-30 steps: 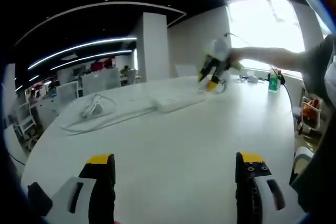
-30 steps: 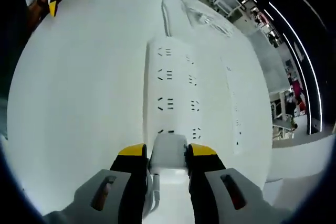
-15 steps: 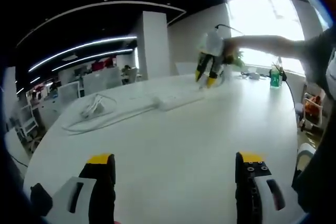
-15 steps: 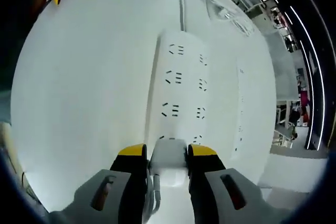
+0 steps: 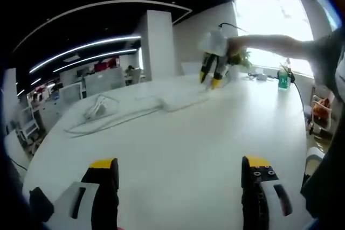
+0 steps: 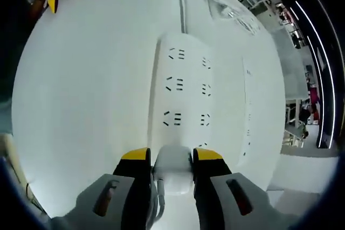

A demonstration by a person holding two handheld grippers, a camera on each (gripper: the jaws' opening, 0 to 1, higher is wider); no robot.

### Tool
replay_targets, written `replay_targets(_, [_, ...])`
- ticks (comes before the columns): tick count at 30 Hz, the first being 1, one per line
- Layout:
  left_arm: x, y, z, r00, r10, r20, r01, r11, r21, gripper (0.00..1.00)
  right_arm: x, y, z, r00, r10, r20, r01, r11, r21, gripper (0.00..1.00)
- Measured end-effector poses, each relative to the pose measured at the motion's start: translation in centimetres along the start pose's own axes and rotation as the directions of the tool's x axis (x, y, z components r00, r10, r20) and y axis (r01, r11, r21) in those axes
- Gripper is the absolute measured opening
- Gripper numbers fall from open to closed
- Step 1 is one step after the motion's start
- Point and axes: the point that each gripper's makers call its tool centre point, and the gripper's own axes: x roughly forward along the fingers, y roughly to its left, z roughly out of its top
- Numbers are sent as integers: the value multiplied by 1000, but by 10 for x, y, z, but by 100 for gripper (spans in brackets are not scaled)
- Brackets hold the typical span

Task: Straighten the power strip on the desk, plug the charger into it

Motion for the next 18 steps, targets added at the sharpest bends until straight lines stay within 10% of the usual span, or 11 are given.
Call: replay_targets(18, [0, 3, -3, 1000, 3, -8, -3, 1000, -2, 97, 7, 5, 9, 1000, 20, 16, -21, 999, 34, 28])
